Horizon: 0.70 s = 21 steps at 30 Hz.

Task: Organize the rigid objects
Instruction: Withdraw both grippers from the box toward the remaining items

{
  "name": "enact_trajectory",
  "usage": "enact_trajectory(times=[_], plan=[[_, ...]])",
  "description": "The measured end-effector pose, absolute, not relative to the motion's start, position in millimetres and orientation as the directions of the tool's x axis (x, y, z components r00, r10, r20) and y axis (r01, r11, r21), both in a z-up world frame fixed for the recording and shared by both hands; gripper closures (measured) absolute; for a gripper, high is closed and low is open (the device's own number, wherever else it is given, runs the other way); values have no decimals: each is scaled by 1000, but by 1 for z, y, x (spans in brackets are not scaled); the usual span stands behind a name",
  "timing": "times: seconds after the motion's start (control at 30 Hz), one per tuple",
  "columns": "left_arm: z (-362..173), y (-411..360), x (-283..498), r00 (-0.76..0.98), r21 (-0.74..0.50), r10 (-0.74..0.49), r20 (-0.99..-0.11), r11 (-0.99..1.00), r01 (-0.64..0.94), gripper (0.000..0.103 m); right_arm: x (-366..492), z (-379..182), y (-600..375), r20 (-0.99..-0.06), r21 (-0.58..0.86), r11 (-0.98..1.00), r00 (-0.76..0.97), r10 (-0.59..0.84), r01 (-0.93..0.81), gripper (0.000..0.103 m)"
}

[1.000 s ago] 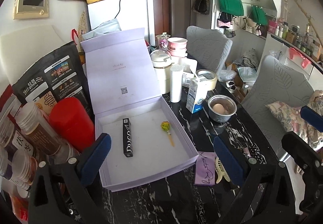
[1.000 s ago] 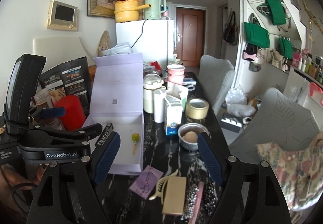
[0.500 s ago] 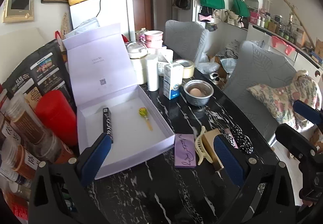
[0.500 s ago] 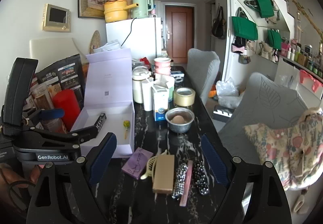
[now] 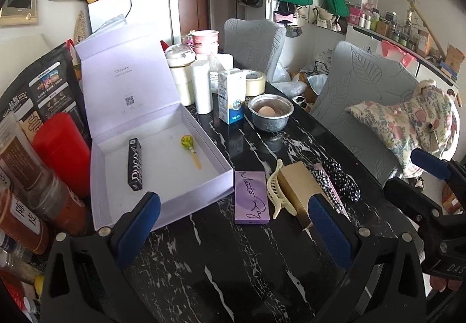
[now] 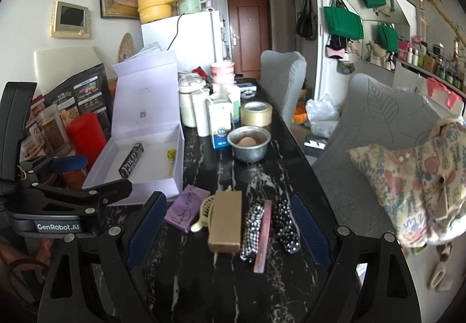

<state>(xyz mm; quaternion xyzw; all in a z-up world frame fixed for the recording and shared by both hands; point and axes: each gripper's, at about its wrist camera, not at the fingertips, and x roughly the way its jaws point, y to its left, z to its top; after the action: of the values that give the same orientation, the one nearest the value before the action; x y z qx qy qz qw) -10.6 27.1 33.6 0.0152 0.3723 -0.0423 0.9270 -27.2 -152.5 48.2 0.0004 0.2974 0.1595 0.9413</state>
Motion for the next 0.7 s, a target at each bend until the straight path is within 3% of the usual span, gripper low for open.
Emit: enact_trajectory(times=[0.7], plan=[[-46, 19, 16, 595, -79, -138, -792, 989, 124, 0, -24, -20, -173, -596, 143, 943, 734, 325, -301, 15]])
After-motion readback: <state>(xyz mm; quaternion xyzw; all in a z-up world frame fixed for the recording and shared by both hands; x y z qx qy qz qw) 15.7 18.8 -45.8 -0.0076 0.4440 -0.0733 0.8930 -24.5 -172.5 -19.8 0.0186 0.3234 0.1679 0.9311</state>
